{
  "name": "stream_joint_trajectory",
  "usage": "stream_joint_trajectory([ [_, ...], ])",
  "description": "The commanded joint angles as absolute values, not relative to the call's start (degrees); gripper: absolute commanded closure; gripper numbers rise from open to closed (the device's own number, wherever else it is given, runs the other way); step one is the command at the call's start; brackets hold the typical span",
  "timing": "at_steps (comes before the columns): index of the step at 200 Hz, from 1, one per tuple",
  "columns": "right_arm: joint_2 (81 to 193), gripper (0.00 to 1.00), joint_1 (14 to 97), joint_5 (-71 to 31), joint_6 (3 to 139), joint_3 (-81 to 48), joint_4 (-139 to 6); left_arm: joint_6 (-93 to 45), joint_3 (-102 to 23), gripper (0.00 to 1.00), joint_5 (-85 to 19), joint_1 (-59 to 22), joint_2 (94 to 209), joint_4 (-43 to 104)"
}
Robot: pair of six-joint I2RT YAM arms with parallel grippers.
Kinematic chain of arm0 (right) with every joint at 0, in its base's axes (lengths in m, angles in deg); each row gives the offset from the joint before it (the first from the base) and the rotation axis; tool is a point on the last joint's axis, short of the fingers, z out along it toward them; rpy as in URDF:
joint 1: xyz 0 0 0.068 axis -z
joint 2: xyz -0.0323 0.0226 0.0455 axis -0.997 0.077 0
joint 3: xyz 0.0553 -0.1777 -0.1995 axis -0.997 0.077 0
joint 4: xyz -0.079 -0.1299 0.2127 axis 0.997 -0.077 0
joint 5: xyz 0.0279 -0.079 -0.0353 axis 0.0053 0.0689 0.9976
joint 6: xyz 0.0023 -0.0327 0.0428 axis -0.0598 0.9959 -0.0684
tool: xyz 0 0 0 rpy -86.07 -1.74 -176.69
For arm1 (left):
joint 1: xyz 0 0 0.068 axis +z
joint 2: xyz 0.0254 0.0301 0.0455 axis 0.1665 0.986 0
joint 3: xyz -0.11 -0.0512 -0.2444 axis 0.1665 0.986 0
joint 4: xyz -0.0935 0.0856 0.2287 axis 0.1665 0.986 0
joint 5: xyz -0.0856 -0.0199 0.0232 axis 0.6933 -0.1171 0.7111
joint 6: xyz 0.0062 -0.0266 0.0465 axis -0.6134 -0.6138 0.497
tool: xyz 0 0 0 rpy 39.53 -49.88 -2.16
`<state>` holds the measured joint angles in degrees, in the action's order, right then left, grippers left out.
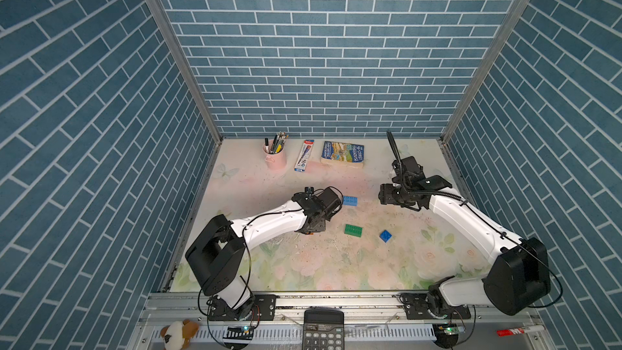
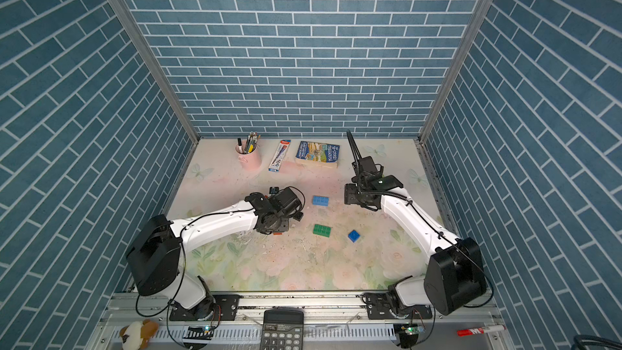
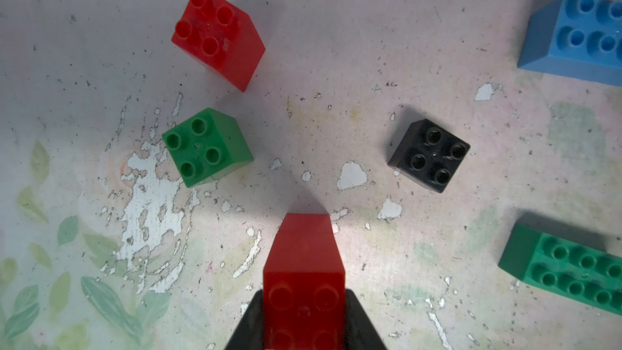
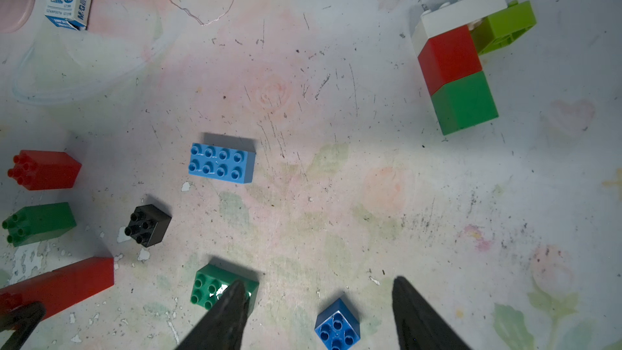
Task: Assemble the letter r with lego
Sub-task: Assemble the lego brick with the lego brick.
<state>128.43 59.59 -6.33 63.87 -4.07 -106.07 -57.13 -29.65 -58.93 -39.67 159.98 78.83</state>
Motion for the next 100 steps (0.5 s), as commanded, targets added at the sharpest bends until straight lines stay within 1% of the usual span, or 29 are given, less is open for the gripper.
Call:
stream_joint_trajectory([
  [1,129.6,0.31,60.1,-6.5,65.9,-5.6,-107.2,-57.7,-26.2,0.95,-55.0,-39.0,164.4,80.2],
  [100,130.5,0.31,60.2,-6.3,65.5,-7.3,-108.8,-57.9,-20.0,0.98,-50.8,-36.5,163.8,73.4],
])
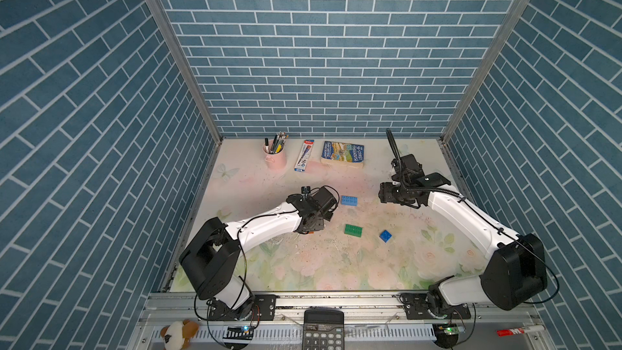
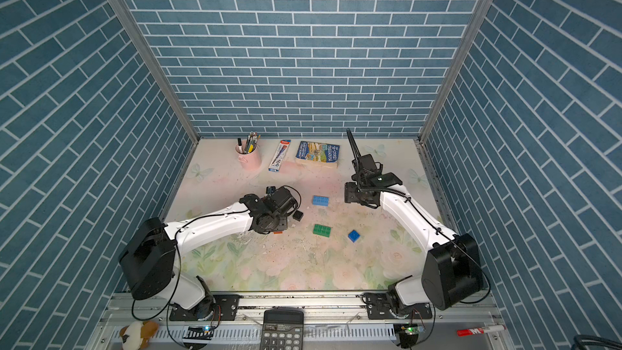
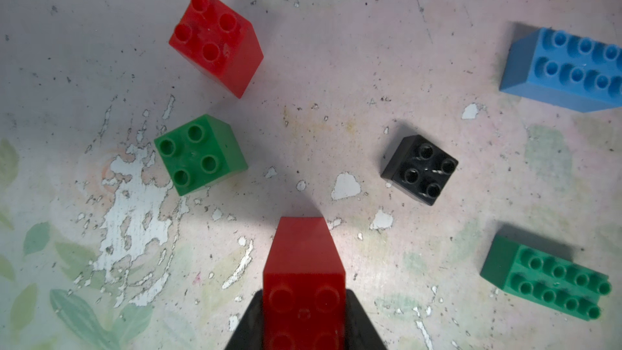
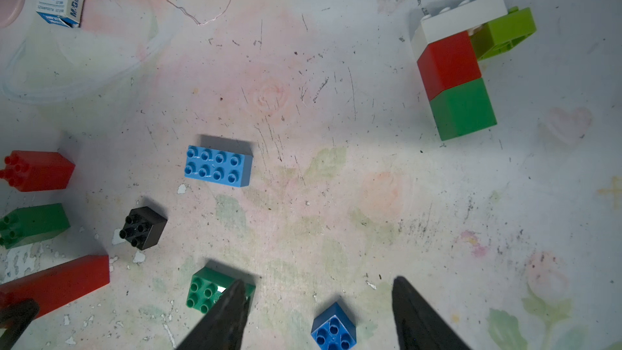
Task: Assemble the letter r with lego
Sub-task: Assemble the lego brick with the lego brick.
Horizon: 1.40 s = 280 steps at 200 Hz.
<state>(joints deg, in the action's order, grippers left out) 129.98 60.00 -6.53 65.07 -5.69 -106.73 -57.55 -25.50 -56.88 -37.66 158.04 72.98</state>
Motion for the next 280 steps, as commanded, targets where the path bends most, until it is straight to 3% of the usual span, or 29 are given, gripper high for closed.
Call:
stream_joint_trajectory([
  [1,130.5,0.31,60.2,-6.3,65.5,-7.3,-108.8,-57.9,-19.9,0.98,-50.7,-36.5,163.8,73.4],
  [103,129.8,0.3,60.2,-6.2,65.3,-8.3,-108.9,-54.9,-23.7,0.87,-53.3,-36.3,162.3,74.2],
  [238,128.5,0.3,60.2,-3.3,65.1,-10.0,-111.9,-43.4,-34.5,0.86,-51.9,-29.5,171.5,70.0],
  [280,127.8,0.29,60.2,-2.2,64.9,-10.6,-112.8,-42.1,-37.5,0.74,-51.5,-29.3,172.9,70.1],
])
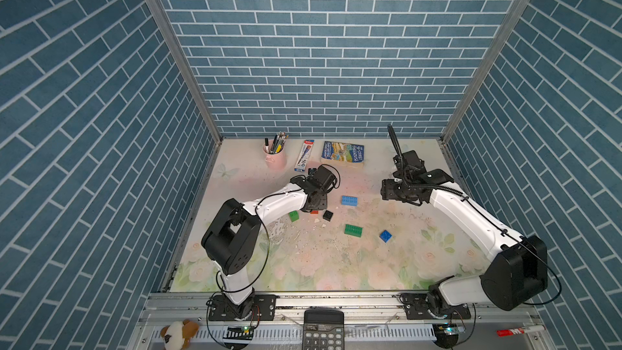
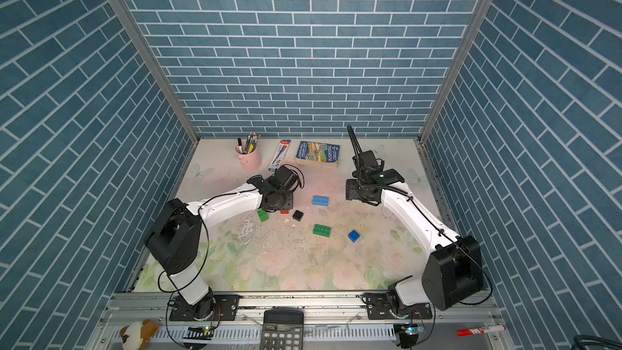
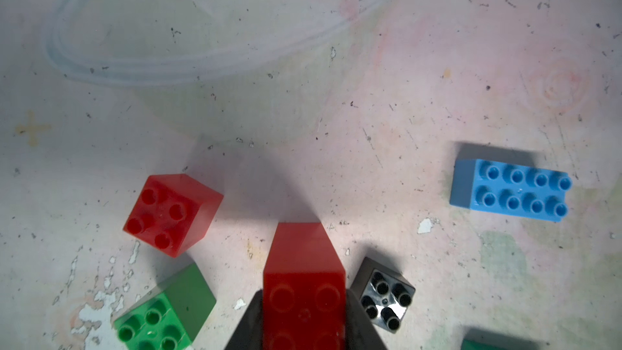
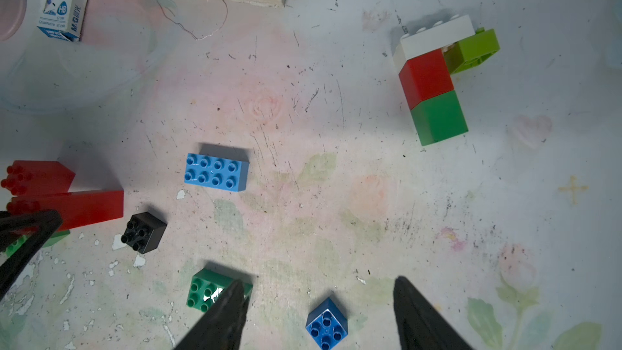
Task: Assemble the letter r with lego
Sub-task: Assemble the lego brick with the lego brick, then move the lego brick at the center of the board.
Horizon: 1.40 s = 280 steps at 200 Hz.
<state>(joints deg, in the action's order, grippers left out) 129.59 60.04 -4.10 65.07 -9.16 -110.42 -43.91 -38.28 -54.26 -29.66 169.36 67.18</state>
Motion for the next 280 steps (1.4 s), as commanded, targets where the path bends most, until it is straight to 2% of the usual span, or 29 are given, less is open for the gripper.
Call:
stream_joint_trajectory([
  [1,127.8,0.29,60.2,-2.2,64.8,-10.6,-112.8,-42.0,-37.5,0.73,-51.5,-29.3,172.9,70.2],
  [53,127.0,0.28,60.2,-2.1,64.4,-11.3,-112.8,-41.2,-39.0,0.55,-51.9,-29.2,171.8,70.4],
  [78,126.4,0.25,60.2,-2.4,64.4,-11.3,-112.8,-40.0,-40.1,0.4,-52.1,-29.2,171.0,70.4],
  [98,125.4,0.23,60.2,-2.1,64.4,-11.1,-113.0,-39.4,-40.8,0.33,-52.4,-29.1,169.6,69.8],
  [154,124.6,0.22,60.2,-1.4,64.5,-10.8,-113.8,-38.5,-40.8,0.23,-51.3,-29.1,164.4,69.9],
  [190,126.8,0.22,60.0,-3.9,63.4,-10.5,-112.8,-37.3,-33.7,0.01,-54.6,-29.0,154.4,68.5],
  [233,131.8,0.24,57.8,-4.9,61.6,-11.5,-111.5,-37.5,-21.1,0.0,-58.9,-28.3,139.4,66.9],
  [280,137.9,0.26,52.1,-4.0,56.8,-12.0,-109.5,-38.1,-7.6,0.0,-57.5,-27.4,127.2,61.2],
])
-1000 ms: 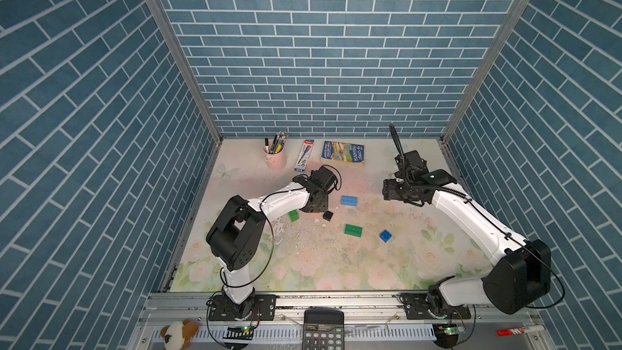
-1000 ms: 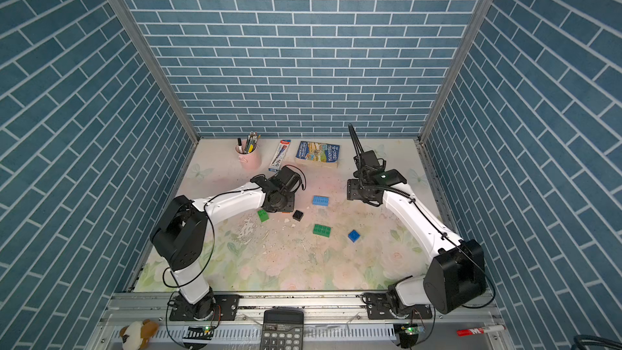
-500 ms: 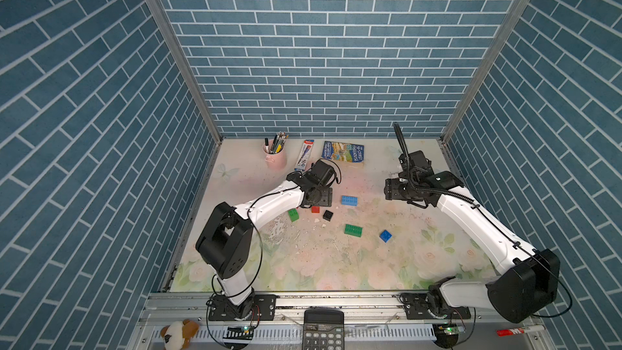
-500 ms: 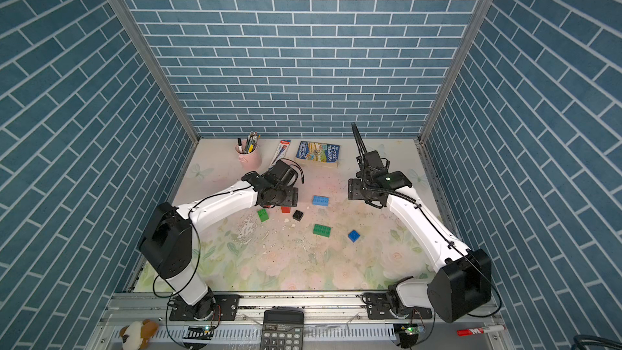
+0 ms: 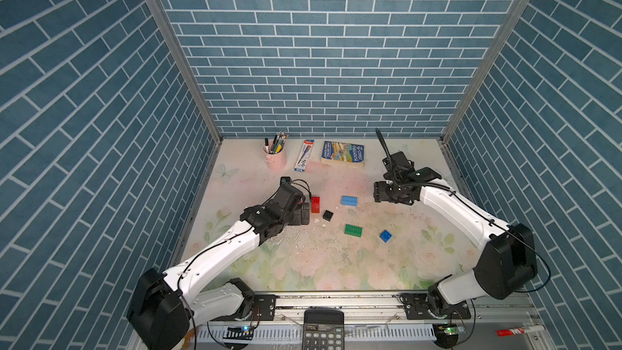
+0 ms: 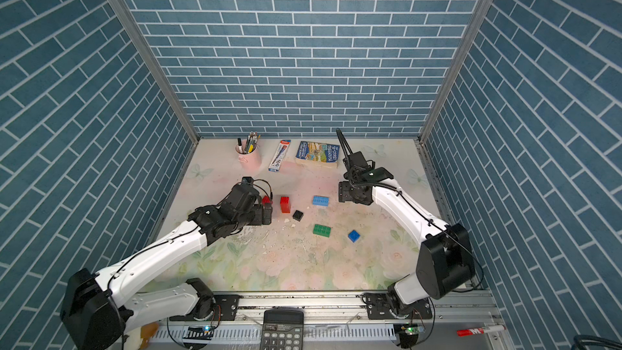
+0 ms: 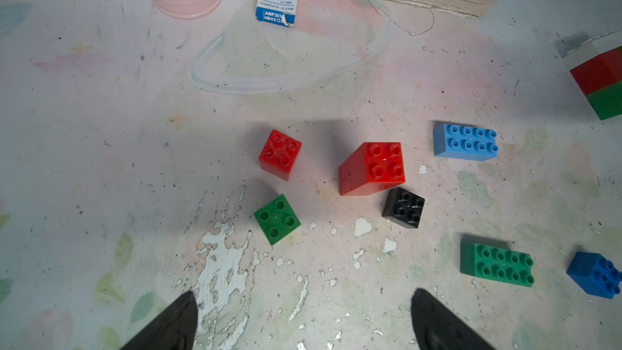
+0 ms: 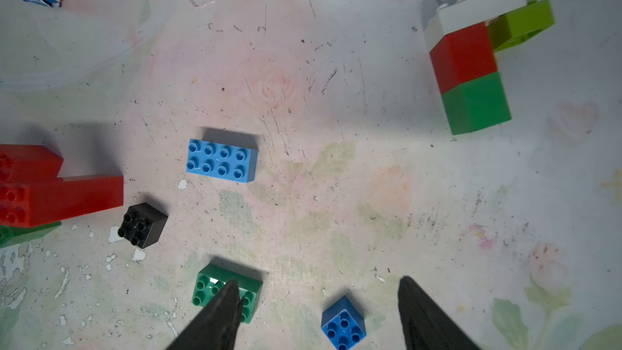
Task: Assemble the letter r with lego
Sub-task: Move the lego brick at the center of the board.
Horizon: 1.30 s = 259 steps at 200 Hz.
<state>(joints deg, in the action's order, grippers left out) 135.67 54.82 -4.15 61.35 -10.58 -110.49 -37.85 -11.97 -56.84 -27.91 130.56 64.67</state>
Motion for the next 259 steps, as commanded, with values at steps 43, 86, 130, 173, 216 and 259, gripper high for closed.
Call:
stream_joint_trajectory([
  [43,141.3,0.28,48.4,-2.9,51.8,-10.3,-108.1,-38.7,-0.8,0.0,-57.3,-27.4,123.3,57.1],
  [86,144.3,0.28,47.7,-2.4,51.2,-11.0,-109.7,-38.4,0.9,0.0,-55.8,-27.3,124.1,54.8],
  [130,140.3,0.28,47.6,-0.2,49.4,-5.2,-112.6,-36.9,0.9,0.0,-55.6,-27.4,123.3,54.0],
  [173,132.7,0.28,47.6,-0.9,49.3,5.3,-112.8,-35.2,1.1,0.01,-51.4,-27.3,126.1,49.8],
  [216,131.4,0.28,47.7,-2.0,53.0,9.6,-110.6,-35.2,0.9,0.0,-47.8,-27.4,129.1,46.6],
  [259,134.6,0.28,47.9,-2.8,56.5,10.2,-106.7,-34.1,0.4,0.0,-47.1,-27.5,128.5,47.1],
])
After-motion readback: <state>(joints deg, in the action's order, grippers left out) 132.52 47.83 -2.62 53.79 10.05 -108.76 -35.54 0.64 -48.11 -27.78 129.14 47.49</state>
